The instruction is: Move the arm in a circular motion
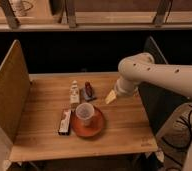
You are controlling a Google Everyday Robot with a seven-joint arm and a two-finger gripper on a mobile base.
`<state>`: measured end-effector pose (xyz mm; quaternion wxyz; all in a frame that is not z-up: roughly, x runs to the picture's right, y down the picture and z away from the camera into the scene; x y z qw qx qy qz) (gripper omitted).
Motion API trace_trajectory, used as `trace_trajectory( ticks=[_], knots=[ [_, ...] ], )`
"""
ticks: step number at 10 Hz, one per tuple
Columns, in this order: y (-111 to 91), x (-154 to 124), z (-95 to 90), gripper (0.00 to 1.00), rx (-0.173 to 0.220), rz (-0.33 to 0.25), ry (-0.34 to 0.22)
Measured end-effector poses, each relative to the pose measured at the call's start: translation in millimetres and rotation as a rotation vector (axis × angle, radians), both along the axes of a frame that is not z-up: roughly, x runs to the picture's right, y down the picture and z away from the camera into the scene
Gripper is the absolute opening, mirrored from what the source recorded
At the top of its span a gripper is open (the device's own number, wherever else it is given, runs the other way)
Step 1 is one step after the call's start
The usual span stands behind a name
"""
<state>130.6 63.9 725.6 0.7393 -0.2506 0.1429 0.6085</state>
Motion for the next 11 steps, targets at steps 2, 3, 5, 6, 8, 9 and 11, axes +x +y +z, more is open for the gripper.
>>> trace_trajectory(
  ticks=[2, 3, 5, 6, 8, 9, 11],
  knots=[
    [0.0, 0.0, 0.0, 0.74, 0.0, -0.002, 0.0],
    [-1.0, 0.0, 0.2, 0.74, 0.002, -0.006, 0.001],
    [-18.6, 20.4, 16.4, 0.74, 0.044, 0.02, 0.065],
    [-40.8, 39.8, 29.8, 0.74, 0.098, 0.036, 0.108],
    [-78.8, 60.2, 49.0, 0.74, 0.188, 0.027, 0.134],
    [-92.8, 59.8, 56.8, 0.74, 0.218, 0.002, 0.12],
    [-120.5, 22.9, 81.9, 0.74, 0.271, -0.067, 0.005]
  ],
)
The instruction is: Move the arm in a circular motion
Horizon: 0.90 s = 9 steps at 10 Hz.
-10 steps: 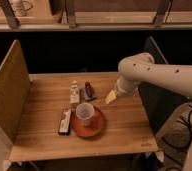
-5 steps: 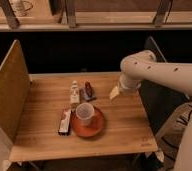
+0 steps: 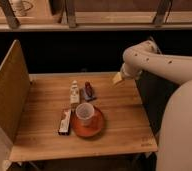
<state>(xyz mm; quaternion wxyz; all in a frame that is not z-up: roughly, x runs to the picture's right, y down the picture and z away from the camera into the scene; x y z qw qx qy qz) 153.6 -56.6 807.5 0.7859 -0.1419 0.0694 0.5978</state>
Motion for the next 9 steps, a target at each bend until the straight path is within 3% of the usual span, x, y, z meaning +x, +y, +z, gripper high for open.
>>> trace_trajectory(
  ticks=[1, 3, 5, 7, 9],
  knots=[
    [-1.7, -22.7, 8.8, 0.74, -0.003, -0.024, -0.051],
    [2.7, -101.8, 21.9, 0.74, -0.033, -0.12, -0.211],
    [15.8, -153.8, 13.7, 0.74, -0.077, -0.209, -0.306],
    [38.3, -175.3, -5.6, 0.74, -0.137, -0.278, -0.322],
    [68.3, -161.8, -34.2, 0.74, -0.194, -0.283, -0.262]
  ],
)
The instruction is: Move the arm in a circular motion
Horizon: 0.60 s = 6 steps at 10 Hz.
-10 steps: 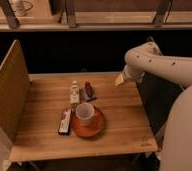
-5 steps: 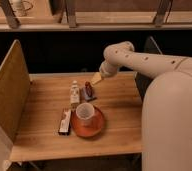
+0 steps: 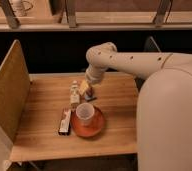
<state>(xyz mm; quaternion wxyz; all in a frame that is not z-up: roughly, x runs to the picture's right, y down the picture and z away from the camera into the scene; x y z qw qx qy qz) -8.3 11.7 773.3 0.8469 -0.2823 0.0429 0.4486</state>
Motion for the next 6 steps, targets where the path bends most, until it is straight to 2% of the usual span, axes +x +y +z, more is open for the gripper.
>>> trace_trajectory(
  ticks=[3, 4, 5, 6],
  knots=[
    [47.6, 48.5, -34.5, 0.74, -0.067, 0.071, 0.136],
    [69.9, 93.7, -46.8, 0.74, -0.11, 0.13, 0.254],
    [74.9, 115.5, -50.3, 0.74, -0.117, 0.152, 0.308],
    [80.4, 162.9, -56.3, 0.74, -0.126, 0.199, 0.428]
  ],
)
